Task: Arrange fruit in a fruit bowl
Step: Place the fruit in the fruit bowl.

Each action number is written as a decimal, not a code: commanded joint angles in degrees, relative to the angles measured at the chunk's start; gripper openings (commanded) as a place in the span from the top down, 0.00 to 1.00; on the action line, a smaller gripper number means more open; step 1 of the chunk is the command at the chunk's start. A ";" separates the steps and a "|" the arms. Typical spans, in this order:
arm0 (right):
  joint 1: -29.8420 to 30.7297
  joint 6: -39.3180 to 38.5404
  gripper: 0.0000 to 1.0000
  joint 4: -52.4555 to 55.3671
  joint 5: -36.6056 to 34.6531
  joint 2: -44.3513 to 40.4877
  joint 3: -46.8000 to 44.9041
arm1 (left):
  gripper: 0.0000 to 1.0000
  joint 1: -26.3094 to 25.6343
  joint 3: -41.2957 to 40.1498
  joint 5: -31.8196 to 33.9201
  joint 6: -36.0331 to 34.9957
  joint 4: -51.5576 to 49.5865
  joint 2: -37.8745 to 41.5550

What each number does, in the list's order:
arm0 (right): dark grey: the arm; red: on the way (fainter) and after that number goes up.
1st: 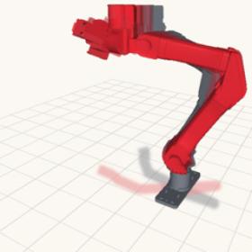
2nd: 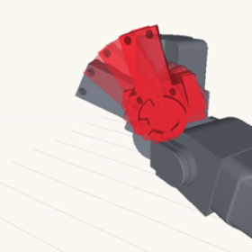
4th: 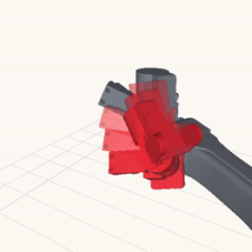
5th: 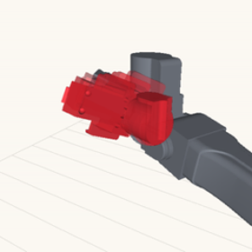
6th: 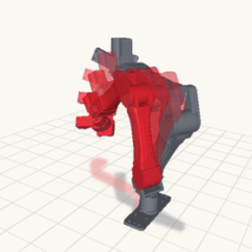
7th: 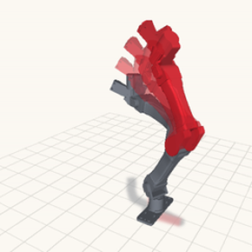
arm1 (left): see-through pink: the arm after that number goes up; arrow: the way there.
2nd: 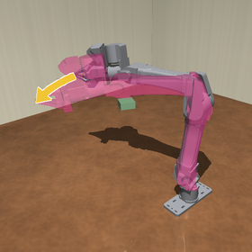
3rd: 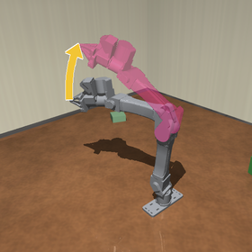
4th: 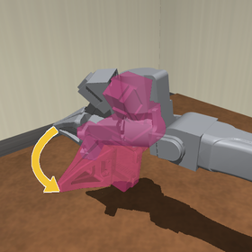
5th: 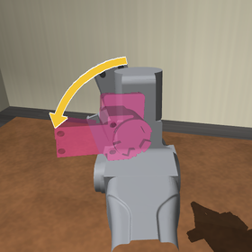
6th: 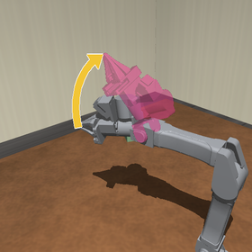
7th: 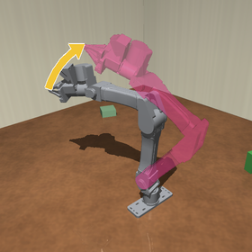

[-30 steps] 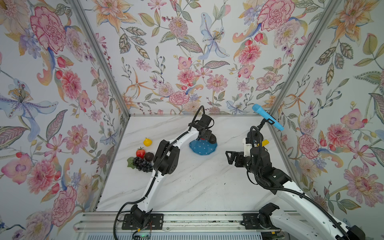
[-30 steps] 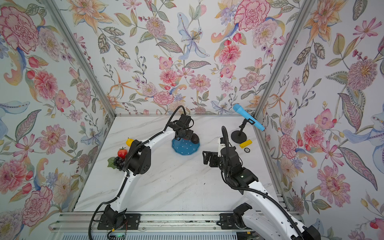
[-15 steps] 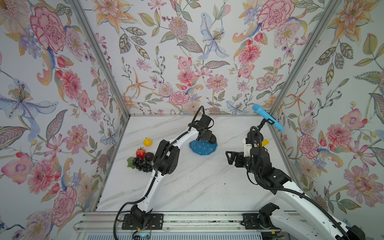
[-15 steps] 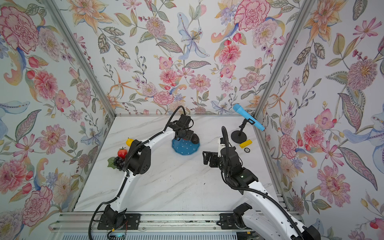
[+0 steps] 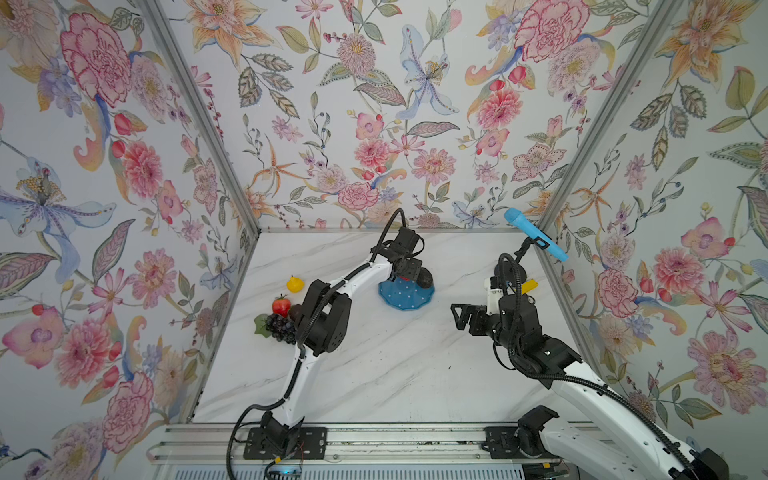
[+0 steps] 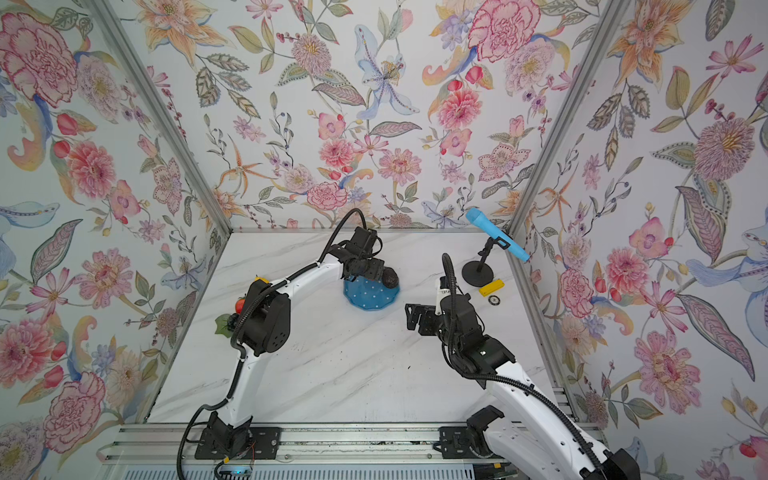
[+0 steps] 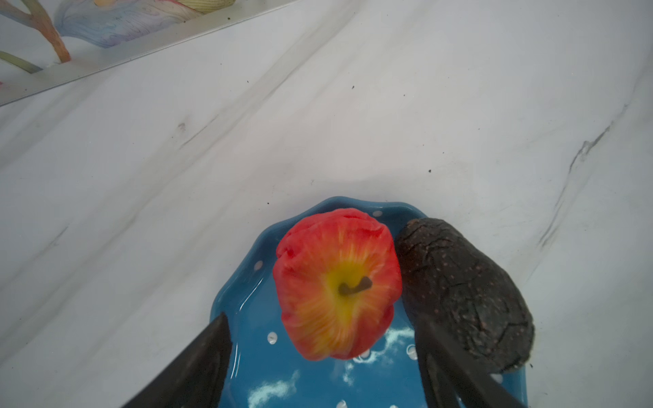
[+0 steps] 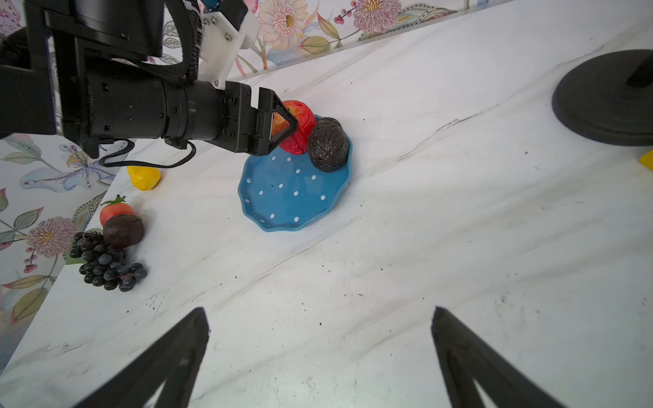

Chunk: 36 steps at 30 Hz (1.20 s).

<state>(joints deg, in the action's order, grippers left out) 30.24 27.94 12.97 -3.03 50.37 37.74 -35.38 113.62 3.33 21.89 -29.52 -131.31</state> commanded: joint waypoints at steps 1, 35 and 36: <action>-0.10 0.84 0.01 -0.20 -0.42 0.31 -0.30 | 0.17 0.04 -4.25 -0.17 0.39 1.69 5.92; 0.10 -0.01 0.01 -3.32 2.18 3.52 -0.13 | 0.15 20.62 -61.26 14.92 6.01 6.50 52.38; 0.07 0.23 0.01 -3.71 2.35 3.46 -0.41 | 0.15 21.31 -61.92 14.54 6.35 6.94 51.97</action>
<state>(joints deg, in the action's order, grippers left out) 30.24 27.90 10.79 -1.45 54.11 38.65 -15.79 53.23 15.88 27.73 -20.86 -77.95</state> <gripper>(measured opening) 0.992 0.848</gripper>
